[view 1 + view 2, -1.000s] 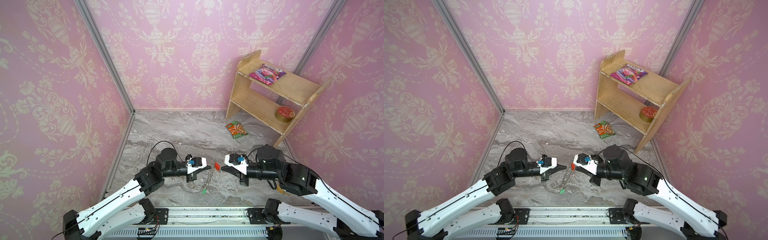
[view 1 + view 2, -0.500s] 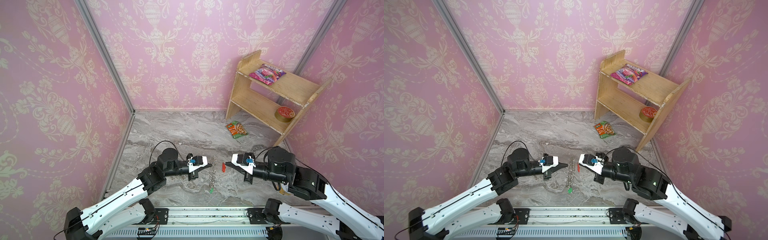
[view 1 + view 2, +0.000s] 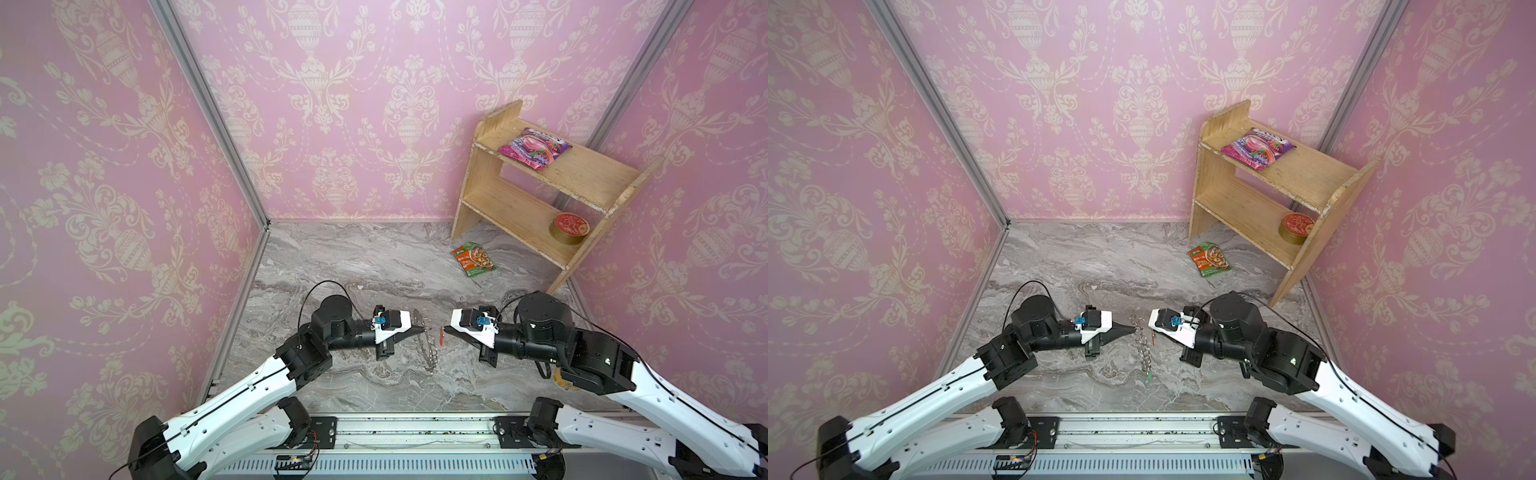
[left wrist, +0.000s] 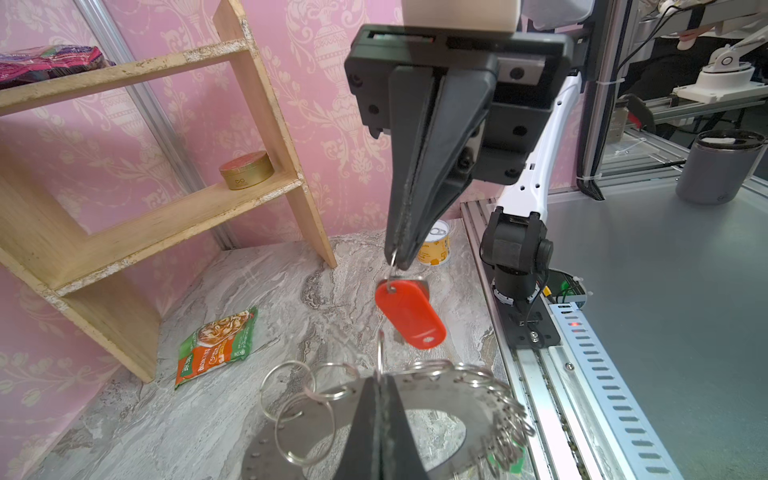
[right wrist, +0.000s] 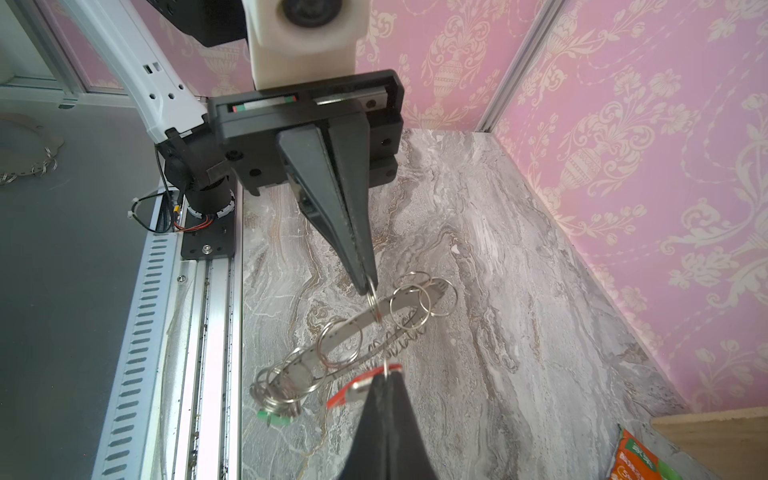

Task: Put the keys on the keyring

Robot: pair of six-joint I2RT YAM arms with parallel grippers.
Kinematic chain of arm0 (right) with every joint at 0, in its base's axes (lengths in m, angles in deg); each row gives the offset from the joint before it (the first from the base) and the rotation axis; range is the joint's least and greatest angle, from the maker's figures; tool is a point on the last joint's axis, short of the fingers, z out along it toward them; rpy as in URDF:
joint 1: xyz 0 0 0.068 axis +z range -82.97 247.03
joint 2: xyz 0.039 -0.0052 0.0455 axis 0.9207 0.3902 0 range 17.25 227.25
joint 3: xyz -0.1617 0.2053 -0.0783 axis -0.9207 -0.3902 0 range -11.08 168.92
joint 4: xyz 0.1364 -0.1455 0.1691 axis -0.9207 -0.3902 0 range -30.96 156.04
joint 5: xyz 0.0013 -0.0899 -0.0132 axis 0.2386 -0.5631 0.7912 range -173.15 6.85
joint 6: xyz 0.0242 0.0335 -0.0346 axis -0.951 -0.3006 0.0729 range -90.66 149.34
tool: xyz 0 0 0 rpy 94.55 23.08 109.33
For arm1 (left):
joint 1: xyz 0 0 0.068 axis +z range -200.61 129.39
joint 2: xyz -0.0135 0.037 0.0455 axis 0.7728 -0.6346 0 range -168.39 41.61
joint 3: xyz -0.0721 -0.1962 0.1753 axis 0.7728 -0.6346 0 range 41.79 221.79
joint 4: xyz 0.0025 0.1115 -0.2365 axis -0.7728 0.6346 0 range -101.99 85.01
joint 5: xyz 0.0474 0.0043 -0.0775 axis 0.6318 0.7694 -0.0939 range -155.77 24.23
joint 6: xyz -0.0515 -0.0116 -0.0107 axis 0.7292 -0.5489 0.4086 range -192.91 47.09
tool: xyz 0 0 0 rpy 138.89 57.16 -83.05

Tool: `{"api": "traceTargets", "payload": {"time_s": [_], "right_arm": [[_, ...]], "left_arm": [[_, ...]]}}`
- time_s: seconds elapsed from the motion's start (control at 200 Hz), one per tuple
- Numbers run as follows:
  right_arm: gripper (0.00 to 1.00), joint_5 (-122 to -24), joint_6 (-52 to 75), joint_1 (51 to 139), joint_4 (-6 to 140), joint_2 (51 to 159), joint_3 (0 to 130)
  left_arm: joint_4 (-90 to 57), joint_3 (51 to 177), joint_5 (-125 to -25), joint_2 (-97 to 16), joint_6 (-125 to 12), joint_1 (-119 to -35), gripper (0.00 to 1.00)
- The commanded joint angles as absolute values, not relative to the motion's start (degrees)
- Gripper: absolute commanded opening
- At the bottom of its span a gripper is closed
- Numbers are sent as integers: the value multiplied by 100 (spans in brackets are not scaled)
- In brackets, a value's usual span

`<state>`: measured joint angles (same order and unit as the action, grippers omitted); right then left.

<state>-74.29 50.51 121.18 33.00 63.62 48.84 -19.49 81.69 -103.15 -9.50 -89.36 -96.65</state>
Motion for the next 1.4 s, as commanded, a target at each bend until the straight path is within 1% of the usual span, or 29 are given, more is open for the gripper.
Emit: {"api": "traceTargets", "payload": {"time_s": [0.0, 0.2, 0.61, 0.926, 1.396], "right_arm": [[0, -7302, 5025, 12157, 3536, 6313, 4796], [0, -7029, 5005, 12158, 3522, 6417, 4842], [0, -6970, 4858, 12120, 3507, 6497, 4817], [0, -6786, 4564, 11866, 3710, 6526, 4777], [0, -6490, 4459, 11793, 3696, 6566, 4748]], "left_arm": [[-2305, 8176, -10617, -931, -8748, -9607, 0], [-2363, 8204, -10767, -1004, -8659, -9574, 0], [-2559, 8113, -10751, -899, -8653, -9555, 0], [-2842, 7933, -10675, -782, -8710, -9564, 0], [-3174, 7721, -10382, -602, -8781, -9563, 0]]}}
